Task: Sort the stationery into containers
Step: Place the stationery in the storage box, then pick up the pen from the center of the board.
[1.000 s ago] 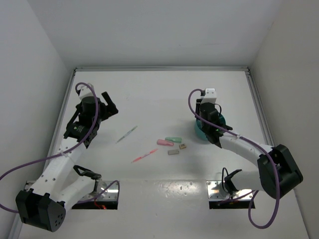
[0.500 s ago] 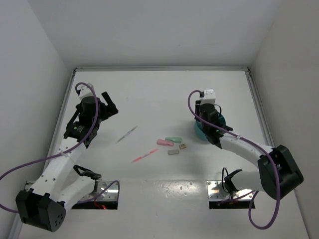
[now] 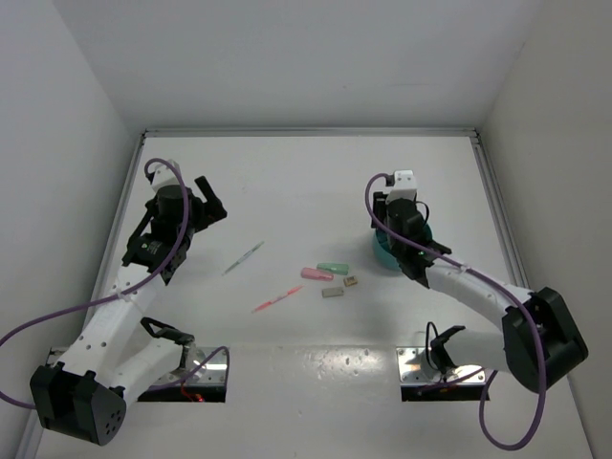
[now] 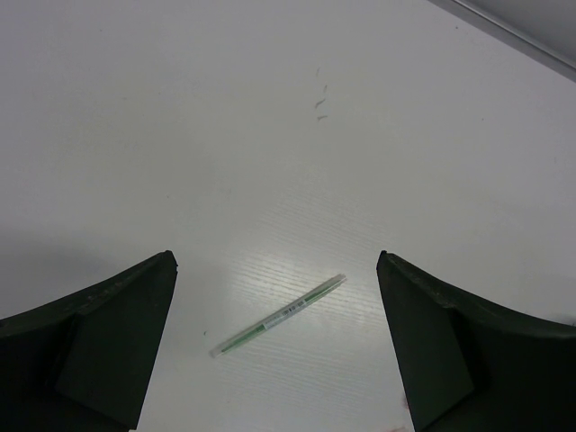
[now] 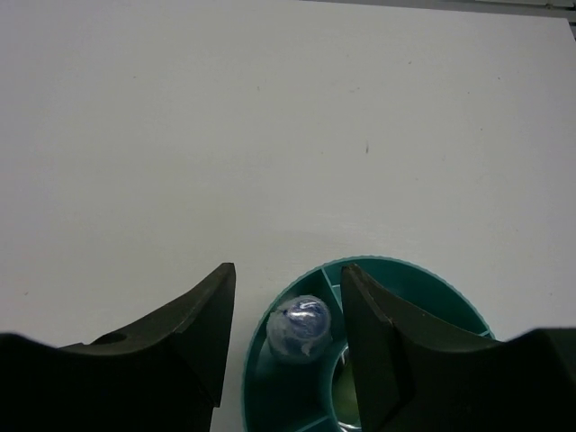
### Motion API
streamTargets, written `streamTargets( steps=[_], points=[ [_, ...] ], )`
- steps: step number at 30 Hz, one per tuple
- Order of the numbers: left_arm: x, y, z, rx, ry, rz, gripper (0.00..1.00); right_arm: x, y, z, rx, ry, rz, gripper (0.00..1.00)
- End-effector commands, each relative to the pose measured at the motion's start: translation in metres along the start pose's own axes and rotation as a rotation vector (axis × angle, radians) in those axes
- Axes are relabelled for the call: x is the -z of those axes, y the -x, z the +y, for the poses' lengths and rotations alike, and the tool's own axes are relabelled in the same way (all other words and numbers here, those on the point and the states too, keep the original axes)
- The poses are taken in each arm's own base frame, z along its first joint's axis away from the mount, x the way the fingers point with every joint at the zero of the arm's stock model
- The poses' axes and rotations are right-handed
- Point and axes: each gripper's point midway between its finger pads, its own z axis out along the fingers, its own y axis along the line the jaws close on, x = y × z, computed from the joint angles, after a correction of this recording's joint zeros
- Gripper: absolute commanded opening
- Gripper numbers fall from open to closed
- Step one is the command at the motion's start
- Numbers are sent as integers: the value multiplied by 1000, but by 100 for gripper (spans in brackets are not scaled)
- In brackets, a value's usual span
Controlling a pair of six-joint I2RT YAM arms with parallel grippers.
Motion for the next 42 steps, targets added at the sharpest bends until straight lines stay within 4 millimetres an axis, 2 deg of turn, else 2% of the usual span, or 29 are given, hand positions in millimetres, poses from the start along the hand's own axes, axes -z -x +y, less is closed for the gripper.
streamTargets(
  steps=[1,2,3,4,5,6,7,8,10,11,12,13,14,15,16,17,18,21,22,23,24,25,26,27,28,30,32,34,42],
  points=[
    [0,4,0,5,-4,-13,99,4,24,-1,-23,14,-76,51],
    [0,4,0,5,-4,-13,98,7,31,-2,-24,15,-97,51],
    [0,3,-2,5,-13,-8,93,13,45,1,-11,48,-138,53],
    [0,3,-2,5,-14,-8,86,17,48,6,19,92,-145,54],
    [-2,2,-5,-4,-27,-1,70,25,62,28,54,232,-167,58],
    [-2,-5,-7,-21,-49,22,45,33,68,41,136,326,-170,58],
    [-2,-4,-11,-18,-70,22,2,53,48,73,219,560,-81,58],
    [-3,-8,-18,-41,-110,41,0,68,66,89,349,697,-126,46],
    [-6,-15,-25,-67,-151,74,0,103,52,122,464,979,-93,17],
    [-10,-22,-26,-86,-159,103,0,112,41,129,491,1059,-20,0],
    [-11,-29,-29,-98,-182,132,0,121,36,138,505,1157,0,0],
    [-13,-34,-31,-113,-193,153,19,123,44,144,537,1189,7,0],
    [-16,-40,-31,-140,-204,174,37,121,4,145,550,1239,200,22],
    [-18,-50,-35,-157,-228,223,68,118,3,150,582,1269,228,43],
    [-18,-55,-39,-185,-248,247,75,123,-17,151,590,1300,338,64],
    [-19,-60,-40,-197,-260,266,78,118,-42,156,604,1315,436,67],
    [-18,-62,-44,-202,-274,282,79,113,-52,156,605,1309,471,67],
    [-18,-66,-46,-218,-280,293,78,101,-77,156,654,1256,552,19],
    [-18,-66,-45,-229,-282,291,59,100,-83,155,676,1241,567,7],
    [-18,-66,-45,-229,-282,291,40,92,-80,152,699,1199,561,1],
    [-18,-66,-45,-229,-282,291,23,88,-83,149,714,1173,574,0],
    [-18,-66,-45,-229,-282,291,8,83,-83,148,744,1136,564,4],
    [-18,-66,-45,-229,-282,291,8,81,-83,146,752,1121,565,12],
    [-18,-66,-45,-229,-282,291,8,79,-83,144,757,1111,566,26],
    [-18,-66,-45,-229,-282,291,10,77,-83,143,782,1110,555,31],
    [-18,-66,-45,-229,-282,291,31,77,-98,138,802,1113,625,42],
    [-19,-70,-47,-229,-295,310,53,74,-105,136,818,1108,655,44],
    [-19,-70,-47,-229,-295,310,60,73,-117,136,834,1108,690,48],
    [-18,-71,-49,-228,-303,314,63,58,-129,137,899,1022,703,48]
  ],
)
